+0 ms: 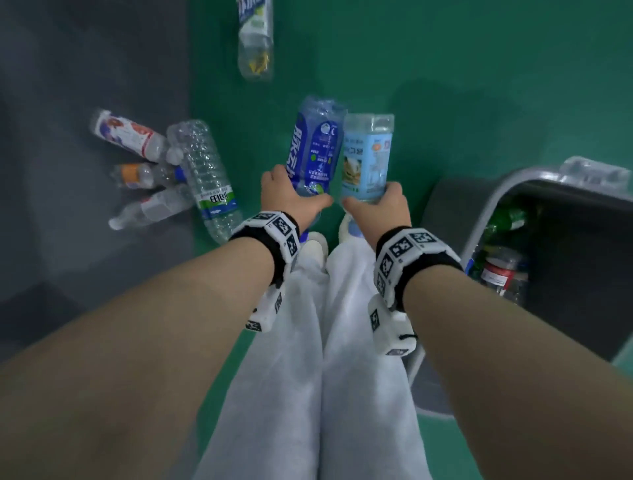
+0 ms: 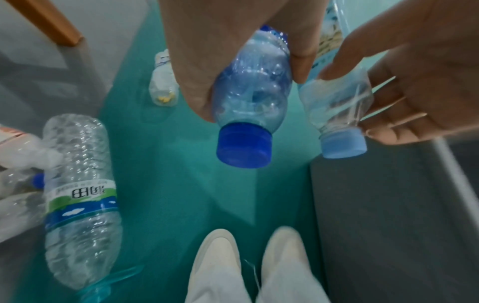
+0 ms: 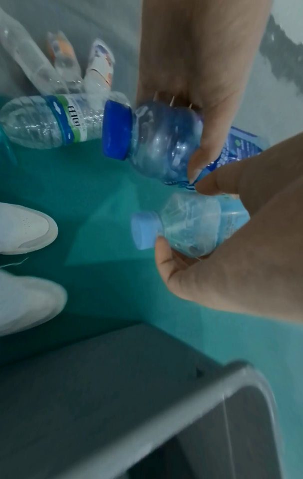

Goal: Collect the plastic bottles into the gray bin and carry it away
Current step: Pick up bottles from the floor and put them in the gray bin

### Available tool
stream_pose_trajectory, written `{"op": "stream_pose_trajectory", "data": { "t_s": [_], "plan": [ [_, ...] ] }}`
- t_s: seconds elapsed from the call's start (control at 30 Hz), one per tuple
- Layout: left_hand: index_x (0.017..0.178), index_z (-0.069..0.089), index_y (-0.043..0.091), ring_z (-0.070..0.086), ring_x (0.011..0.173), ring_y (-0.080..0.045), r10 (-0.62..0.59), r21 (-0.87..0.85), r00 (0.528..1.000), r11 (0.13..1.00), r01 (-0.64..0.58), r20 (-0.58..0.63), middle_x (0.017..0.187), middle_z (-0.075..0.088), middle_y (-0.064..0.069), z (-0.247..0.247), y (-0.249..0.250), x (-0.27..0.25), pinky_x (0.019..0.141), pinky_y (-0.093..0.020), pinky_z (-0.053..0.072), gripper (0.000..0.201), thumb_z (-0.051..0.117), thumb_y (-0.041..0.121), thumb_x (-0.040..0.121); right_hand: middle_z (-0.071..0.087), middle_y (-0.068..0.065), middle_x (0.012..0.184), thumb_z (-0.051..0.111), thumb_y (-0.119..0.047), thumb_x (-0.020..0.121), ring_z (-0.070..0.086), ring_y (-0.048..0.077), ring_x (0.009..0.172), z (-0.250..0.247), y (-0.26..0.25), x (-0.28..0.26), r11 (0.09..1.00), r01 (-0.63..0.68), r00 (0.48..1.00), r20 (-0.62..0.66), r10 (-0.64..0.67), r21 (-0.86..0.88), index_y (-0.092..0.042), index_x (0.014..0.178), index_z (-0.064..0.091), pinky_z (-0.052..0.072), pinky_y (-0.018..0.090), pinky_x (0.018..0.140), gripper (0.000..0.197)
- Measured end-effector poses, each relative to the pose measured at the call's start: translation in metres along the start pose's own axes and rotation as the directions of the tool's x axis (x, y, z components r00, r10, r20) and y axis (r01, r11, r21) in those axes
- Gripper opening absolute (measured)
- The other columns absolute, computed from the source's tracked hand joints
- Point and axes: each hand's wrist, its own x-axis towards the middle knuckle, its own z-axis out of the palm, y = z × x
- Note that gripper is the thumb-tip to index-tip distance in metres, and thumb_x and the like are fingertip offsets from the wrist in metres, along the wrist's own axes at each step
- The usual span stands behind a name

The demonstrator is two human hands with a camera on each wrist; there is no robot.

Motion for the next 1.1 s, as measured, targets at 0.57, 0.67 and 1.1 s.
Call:
{"op": "stream_pose_trajectory", "data": {
  "t_s": [0.57, 0.67, 1.1],
  "plan": [
    [0.119, 0.048, 0.010, 0.049, 0.091, -0.012, 0.318, 0.155, 0.894, 0.912, -0.379, 0.316, 0.113, 0.046, -0.003, 0.110, 0.056, -0.175, 0.078, -0.020, 0.041, 0.069, 0.076, 0.051, 0.070, 0.068, 0.003, 0.104, 0.072, -0.022, 0.069, 0.067, 0.024, 0.097, -0.136, 0.151, -0.087, 0.751, -0.175, 0.961, -0.057, 0.272, 0.636, -0.015, 0.116, 0.053, 0.052, 0.047, 0.091, 0.052],
    [0.119, 0.045, 0.008, 0.052, 0.096, -0.016, 0.319, 0.229, 0.869, 0.877, -0.422, 0.377, 0.113, 0.044, -0.003, 0.137, 0.049, -0.205, 0.079, -0.023, 0.045, 0.071, 0.071, 0.055, 0.073, 0.068, 0.008, 0.108, 0.069, -0.015, 0.075, 0.067, 0.027, 0.099, -0.150, 0.194, -0.091, 0.730, -0.199, 0.953, -0.045, 0.299, 0.654, -0.013, 0.119, 0.053, 0.054, 0.042, 0.086, 0.047],
    [0.122, 0.050, 0.007, 0.057, 0.105, -0.025, 0.034, 0.216, 0.908, 0.967, -0.136, 0.418, 0.118, 0.050, -0.009, 0.291, 0.009, -0.259, 0.095, -0.038, 0.049, 0.070, 0.077, 0.040, 0.067, 0.061, 0.004, 0.103, 0.072, -0.027, 0.080, 0.062, 0.021, 0.091, -0.183, 0.358, -0.055, 0.841, -0.295, 0.942, -0.008, 0.335, 0.452, -0.017, 0.102, 0.051, 0.054, 0.039, 0.084, 0.031]
  ]
}}
